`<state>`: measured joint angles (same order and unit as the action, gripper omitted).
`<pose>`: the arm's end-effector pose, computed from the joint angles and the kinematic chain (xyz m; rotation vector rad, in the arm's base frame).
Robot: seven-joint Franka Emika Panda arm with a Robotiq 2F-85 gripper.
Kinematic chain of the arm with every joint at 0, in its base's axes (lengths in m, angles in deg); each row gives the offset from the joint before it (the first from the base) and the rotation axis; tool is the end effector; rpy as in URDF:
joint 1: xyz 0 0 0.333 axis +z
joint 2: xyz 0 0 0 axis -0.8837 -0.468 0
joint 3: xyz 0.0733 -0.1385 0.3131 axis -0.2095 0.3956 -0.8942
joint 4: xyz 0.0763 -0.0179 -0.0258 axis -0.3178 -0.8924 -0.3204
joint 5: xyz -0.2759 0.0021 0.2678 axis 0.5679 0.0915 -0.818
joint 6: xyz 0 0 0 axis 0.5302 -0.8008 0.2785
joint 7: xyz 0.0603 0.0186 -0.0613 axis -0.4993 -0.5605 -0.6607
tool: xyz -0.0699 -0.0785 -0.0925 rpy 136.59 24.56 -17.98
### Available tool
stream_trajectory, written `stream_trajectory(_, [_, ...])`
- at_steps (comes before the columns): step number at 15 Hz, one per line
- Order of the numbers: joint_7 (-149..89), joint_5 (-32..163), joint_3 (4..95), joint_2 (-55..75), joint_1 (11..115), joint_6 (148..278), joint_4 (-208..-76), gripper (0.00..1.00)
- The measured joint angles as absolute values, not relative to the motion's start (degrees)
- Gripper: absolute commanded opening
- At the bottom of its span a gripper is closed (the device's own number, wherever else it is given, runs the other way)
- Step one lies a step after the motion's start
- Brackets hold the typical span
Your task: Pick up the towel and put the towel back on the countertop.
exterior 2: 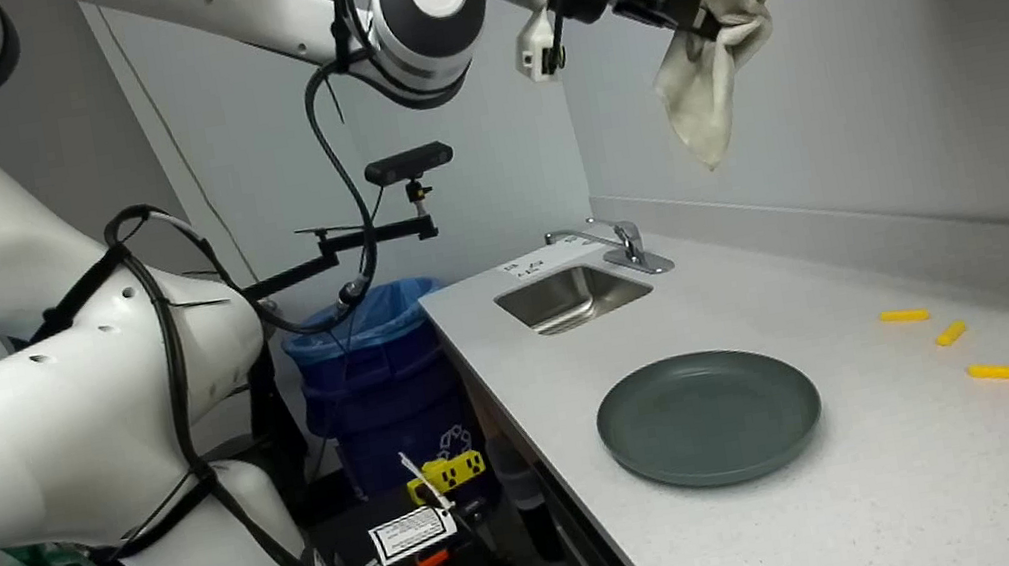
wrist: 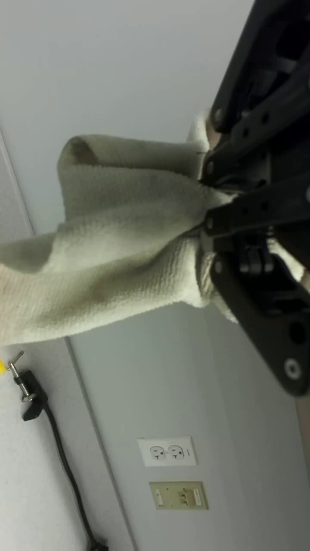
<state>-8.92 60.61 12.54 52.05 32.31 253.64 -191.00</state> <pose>0.4785 0.0586 0.5624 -2.6967 0.4710 -1.4805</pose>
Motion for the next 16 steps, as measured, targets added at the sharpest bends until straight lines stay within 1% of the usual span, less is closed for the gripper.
stream_trajectory(7, [-4.3,62.8,2.7,52.3,20.9,254.1,-187.7,0.03])
stream_trajectory(10, [-3.4,62.8,-0.1,52.4,18.0,254.1,-186.9,0.03])
stream_trajectory(13, [-3.8,62.8,-0.1,51.9,19.0,250.9,-186.3,0.03])
stream_trajectory(16, [-5.1,62.8,3.6,49.5,25.4,245.3,-187.5,0.03])
